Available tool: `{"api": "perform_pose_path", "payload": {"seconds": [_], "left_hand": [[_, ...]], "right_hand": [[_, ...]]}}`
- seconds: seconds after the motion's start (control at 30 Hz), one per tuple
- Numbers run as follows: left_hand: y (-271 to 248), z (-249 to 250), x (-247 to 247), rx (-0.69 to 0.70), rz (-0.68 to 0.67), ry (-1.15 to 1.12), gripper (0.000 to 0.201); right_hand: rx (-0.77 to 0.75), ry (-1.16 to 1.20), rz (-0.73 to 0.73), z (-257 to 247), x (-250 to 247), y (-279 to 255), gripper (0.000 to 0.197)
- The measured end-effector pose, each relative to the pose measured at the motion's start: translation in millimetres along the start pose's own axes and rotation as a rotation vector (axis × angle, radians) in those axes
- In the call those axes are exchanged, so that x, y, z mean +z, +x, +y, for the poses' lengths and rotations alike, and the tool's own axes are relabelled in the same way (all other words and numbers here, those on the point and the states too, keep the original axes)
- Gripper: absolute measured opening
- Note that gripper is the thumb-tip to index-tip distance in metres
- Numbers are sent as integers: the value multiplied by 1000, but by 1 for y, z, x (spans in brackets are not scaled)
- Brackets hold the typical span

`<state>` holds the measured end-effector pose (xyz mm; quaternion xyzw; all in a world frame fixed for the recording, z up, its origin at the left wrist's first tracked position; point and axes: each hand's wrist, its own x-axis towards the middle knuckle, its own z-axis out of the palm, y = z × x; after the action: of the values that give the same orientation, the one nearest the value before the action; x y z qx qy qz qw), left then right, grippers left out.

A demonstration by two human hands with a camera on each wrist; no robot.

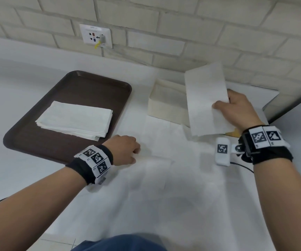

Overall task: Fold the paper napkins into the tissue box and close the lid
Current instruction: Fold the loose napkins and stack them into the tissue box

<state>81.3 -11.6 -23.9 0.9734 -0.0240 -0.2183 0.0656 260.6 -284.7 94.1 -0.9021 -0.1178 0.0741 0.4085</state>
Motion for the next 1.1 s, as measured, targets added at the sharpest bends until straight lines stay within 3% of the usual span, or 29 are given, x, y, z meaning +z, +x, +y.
{"api": "perform_pose_path", "payload": {"seconds": [0.13, 0.23, 0.33, 0.43, 0.5, 0.57, 0.67, 0.77, 0.9, 1.1], "left_hand": [[-15, -10, -7, -21, -10, -226, 19], [-30, -16, -18, -11, 30, -224, 26], [-45, -22, -35, -12, 187, -265, 27], [-66, -28, -56, 26, 394, -405, 41], [-79, -27, -67, 37, 541, -614, 28], [-84, -23, -71, 17, 652, -990, 14], [-83, -11, -68, 116, 745, -1472, 36], [-73, 7, -62, 193, 761, -1715, 44], [-58, 27, -57, 91, 758, -1793, 29], [-47, 38, -51, -67, 766, -1742, 23]], "right_hand": [[-34, 12, 4, -13, -7, 17, 32], [-47, 14, 0, -17, -7, 26, 31], [-96, 58, -15, -19, -2, 27, 26], [-139, 138, -51, -17, 4, 23, 23], [-169, 217, -71, -14, 7, 17, 22], [-198, 337, -56, -12, 10, 11, 24], [-200, 493, -48, -15, 23, -3, 22], [-172, 492, -138, -19, 50, -19, 23], [-177, 564, -219, -24, 81, -42, 28], [-82, 983, -284, -38, 97, -68, 29]]}}
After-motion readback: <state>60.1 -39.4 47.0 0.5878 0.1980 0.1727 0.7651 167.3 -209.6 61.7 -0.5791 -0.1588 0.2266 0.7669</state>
